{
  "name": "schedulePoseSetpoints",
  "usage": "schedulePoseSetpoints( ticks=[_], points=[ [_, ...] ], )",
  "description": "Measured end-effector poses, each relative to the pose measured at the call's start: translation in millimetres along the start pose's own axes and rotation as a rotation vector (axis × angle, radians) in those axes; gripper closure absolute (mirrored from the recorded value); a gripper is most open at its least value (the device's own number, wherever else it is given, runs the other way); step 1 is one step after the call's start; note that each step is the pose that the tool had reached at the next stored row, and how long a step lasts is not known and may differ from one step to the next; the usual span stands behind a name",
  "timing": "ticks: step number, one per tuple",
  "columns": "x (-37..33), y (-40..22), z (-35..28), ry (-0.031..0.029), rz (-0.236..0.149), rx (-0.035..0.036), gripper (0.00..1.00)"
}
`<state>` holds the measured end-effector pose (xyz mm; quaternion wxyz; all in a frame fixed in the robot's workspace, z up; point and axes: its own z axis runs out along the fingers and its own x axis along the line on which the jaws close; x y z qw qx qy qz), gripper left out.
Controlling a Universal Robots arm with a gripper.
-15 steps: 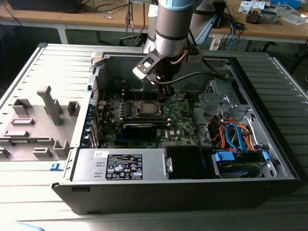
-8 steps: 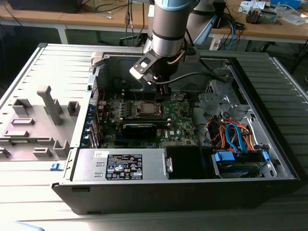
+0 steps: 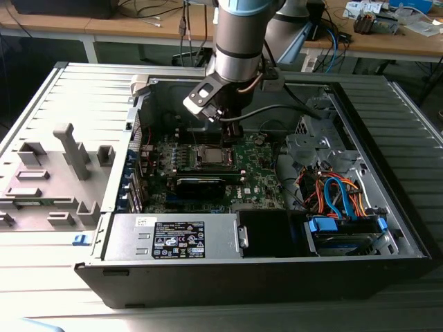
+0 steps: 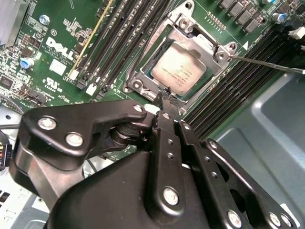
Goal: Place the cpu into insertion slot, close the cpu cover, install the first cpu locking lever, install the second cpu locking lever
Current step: 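Close the cpu cover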
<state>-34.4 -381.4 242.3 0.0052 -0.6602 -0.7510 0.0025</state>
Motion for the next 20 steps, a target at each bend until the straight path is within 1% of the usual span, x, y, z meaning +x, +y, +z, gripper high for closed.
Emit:
schedulePoseSetpoints(
  ticks=[11,16,18,19,20],
  points=[
    [0.9,-6.7,1.0,0.0001,0.000,-0.0001,0.89],
    [1.5,-11.5,1.5,0.0000,0.000,0.0000,0.89],
    [2.7,-21.1,2.8,0.0000,0.000,-0.0001,0.89],
    [3.1,-24.4,3.3,0.0000,0.000,0.0000,0.89],
    [3.3,-25.2,3.4,0.0000,0.000,0.0000,0.89]
  ],
)
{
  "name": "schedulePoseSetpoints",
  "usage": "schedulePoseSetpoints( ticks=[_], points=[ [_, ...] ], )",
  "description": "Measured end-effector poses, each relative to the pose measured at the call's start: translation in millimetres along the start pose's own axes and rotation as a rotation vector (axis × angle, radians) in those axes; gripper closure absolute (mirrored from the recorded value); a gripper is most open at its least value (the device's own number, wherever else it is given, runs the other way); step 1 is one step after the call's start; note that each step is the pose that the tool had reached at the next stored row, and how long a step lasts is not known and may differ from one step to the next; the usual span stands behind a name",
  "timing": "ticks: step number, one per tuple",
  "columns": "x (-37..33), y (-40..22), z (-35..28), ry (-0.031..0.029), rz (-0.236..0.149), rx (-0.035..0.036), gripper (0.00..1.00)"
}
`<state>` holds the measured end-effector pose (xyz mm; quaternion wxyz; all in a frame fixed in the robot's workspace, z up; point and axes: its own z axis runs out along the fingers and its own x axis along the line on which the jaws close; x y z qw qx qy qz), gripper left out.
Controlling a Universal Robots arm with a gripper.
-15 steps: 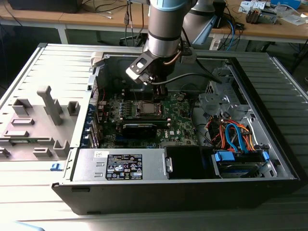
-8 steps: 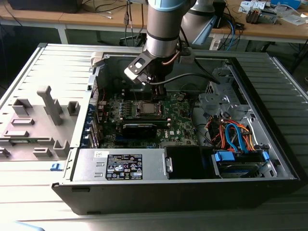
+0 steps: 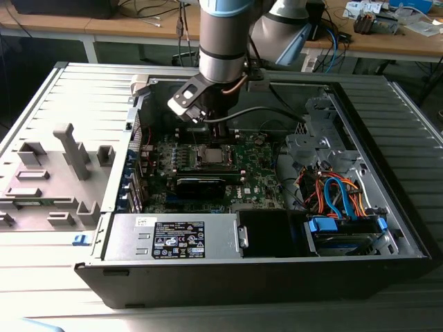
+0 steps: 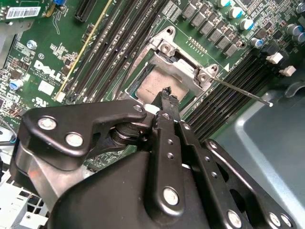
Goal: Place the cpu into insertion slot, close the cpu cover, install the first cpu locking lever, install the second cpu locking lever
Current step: 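Close the cpu cover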
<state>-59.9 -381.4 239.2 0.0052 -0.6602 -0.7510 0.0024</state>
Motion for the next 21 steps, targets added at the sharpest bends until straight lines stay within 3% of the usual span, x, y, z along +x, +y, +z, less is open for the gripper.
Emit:
schedulePoseSetpoints(
  ticks=[21],
  points=[
    [1.7,-13.2,1.8,0.0000,0.000,0.0000,0.89]
  ],
)
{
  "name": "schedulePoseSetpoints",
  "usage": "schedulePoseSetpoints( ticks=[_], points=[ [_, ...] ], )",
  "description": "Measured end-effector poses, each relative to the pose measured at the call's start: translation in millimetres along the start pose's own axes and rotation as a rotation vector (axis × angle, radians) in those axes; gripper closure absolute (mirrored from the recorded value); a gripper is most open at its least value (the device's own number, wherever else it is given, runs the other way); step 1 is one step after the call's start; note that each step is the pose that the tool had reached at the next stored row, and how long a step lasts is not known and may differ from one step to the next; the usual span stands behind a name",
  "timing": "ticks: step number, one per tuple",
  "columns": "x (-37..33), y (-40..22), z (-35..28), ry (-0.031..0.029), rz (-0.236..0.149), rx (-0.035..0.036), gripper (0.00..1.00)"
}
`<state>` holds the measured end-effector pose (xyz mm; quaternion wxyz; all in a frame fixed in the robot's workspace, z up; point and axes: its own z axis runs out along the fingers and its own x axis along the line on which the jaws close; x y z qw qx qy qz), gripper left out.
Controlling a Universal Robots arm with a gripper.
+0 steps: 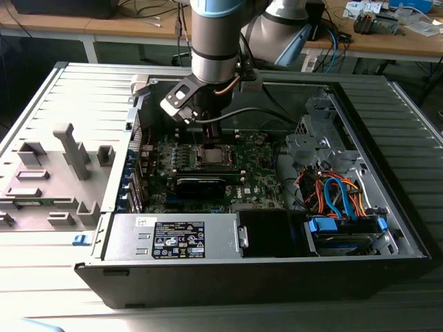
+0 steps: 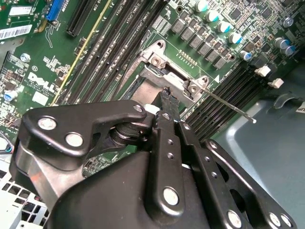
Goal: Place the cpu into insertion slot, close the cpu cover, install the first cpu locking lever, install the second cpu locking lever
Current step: 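Close the cpu cover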
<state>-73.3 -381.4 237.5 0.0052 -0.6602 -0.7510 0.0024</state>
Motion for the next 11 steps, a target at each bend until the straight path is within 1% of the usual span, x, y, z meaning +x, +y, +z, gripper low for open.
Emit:
schedulePoseSetpoints(
  ticks=[6,11],
  points=[
    [0.6,-4.9,0.5,0.0000,0.000,0.0001,0.89],
    [0.8,-6.5,1.2,-0.0002,0.000,0.0002,0.89]
  ],
)
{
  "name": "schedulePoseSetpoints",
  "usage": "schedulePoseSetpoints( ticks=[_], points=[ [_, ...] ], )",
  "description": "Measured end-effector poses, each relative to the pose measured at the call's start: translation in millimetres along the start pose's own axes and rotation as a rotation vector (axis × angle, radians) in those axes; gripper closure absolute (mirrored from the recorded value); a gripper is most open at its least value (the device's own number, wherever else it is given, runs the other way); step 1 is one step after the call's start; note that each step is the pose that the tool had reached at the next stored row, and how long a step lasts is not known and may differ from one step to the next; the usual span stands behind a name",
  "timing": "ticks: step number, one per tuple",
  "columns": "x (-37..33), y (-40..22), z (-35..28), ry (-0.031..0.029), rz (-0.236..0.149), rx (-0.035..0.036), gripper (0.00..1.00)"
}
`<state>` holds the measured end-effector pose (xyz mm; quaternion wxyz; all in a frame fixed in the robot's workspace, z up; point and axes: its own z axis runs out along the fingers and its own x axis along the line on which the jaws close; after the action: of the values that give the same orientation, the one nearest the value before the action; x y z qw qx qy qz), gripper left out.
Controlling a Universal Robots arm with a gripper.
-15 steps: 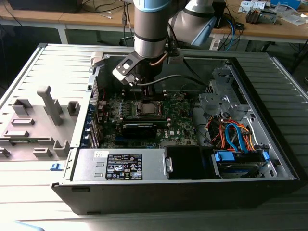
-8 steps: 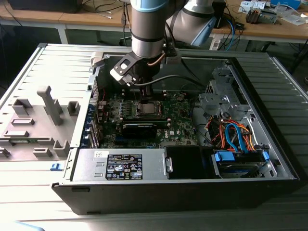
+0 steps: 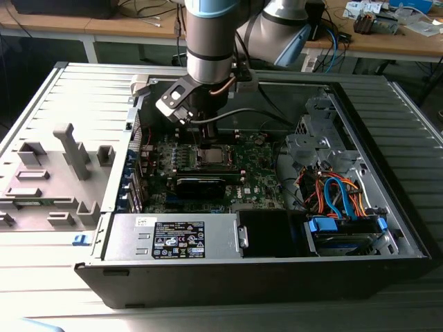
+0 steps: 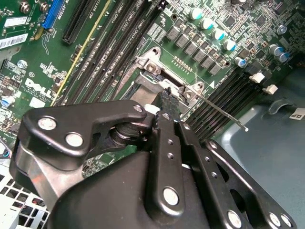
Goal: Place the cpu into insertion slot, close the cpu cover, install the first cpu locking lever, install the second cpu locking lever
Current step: 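Close the cpu cover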
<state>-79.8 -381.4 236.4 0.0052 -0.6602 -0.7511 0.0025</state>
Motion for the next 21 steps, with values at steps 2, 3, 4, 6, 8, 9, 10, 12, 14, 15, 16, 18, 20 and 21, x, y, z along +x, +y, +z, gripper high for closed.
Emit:
schedulePoseSetpoints(
  ticks=[2,3,4,6,8,9,10,12,14,15,16,18,20,21],
  points=[
    [0.1,-0.7,0.5,0.0001,0.000,-0.0001,0.89],
    [0.2,-0.9,0.6,0.0001,0.000,-0.0001,0.89],
    [0.2,-1.0,0.7,0.0001,0.000,-0.0001,0.89],
    [0.3,-1.7,1.1,0.0002,0.000,-0.0001,0.89],
    [0.3,-2.0,1.3,0.0002,0.000,-0.0001,0.89],
    [0.3,-2.1,1.5,0.0002,0.000,-0.0001,0.89],
    [0.3,-2.2,1.6,0.0002,0.000,-0.0001,0.89],
    [0.4,-2.5,1.8,0.0002,0.000,-0.0001,0.89],
    [0.4,-2.8,2.2,0.0002,0.000,-0.0001,0.89],
    [0.5,-3.0,2.3,0.0002,0.000,-0.0002,0.89],
    [0.5,-3.3,2.5,0.0002,0.000,-0.0001,0.89],
    [0.5,-3.6,2.7,0.0001,0.000,-0.0001,0.89],
    [0.6,-3.9,3.0,0.0001,0.000,-0.0001,0.89],
    [0.6,-4.1,3.2,0.0002,0.000,-0.0002,0.89]
  ],
)
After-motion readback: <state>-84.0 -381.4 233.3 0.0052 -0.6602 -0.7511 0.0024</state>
